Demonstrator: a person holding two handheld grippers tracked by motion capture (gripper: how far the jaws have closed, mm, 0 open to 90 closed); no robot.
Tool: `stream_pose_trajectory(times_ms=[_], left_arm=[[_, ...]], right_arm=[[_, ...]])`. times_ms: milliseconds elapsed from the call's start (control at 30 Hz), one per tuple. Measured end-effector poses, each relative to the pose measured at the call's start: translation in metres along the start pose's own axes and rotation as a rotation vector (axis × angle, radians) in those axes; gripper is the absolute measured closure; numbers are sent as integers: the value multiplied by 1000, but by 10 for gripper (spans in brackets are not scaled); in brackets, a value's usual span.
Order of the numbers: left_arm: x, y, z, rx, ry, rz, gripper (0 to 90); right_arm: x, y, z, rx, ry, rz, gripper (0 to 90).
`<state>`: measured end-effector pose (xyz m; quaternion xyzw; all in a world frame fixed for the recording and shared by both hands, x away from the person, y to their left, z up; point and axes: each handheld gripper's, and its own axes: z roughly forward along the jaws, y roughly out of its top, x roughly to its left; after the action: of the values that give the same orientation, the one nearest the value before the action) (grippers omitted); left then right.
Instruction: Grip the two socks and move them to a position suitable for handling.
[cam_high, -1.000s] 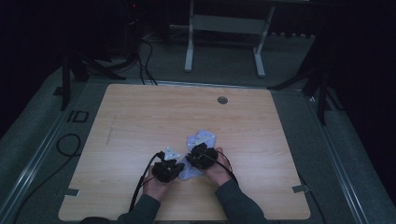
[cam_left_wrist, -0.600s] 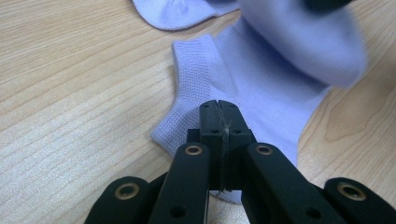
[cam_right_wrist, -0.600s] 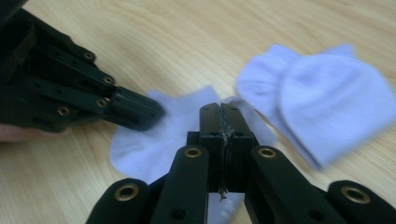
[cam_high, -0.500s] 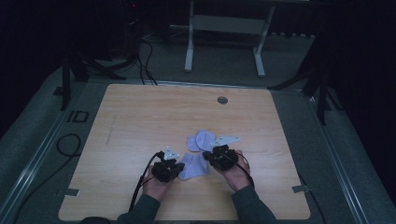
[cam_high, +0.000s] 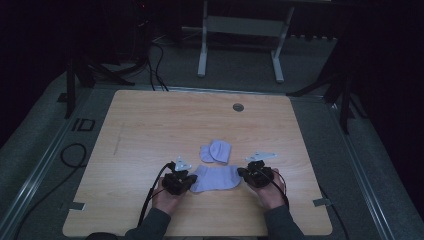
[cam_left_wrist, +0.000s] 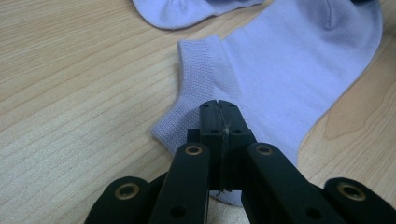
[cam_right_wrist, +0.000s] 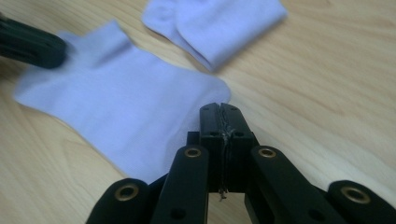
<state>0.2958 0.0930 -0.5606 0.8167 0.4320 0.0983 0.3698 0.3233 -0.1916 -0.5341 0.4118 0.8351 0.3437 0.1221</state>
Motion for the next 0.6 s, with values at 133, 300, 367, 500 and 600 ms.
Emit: stream_pose_trajectory(times_ms=[133,300,367,500,600], left_arm=[[2,-1,-1,5,-6,-2,898],[4,-1,-3,11,-16,0,896],[4,-2,-4,10,-12,2,895],[4,-2,-5,10,-11,7,887],[4,-2,-4,9,-13,5,883]], right_arm=[[-8,-9,-1,13,2,36,888],[-10,-16,-1,26,21,53,887],[-8,-17,0,33,20,44,887],[-3,-17,2,42,27,37,883],[-3,-18,2,44,37,36,860]])
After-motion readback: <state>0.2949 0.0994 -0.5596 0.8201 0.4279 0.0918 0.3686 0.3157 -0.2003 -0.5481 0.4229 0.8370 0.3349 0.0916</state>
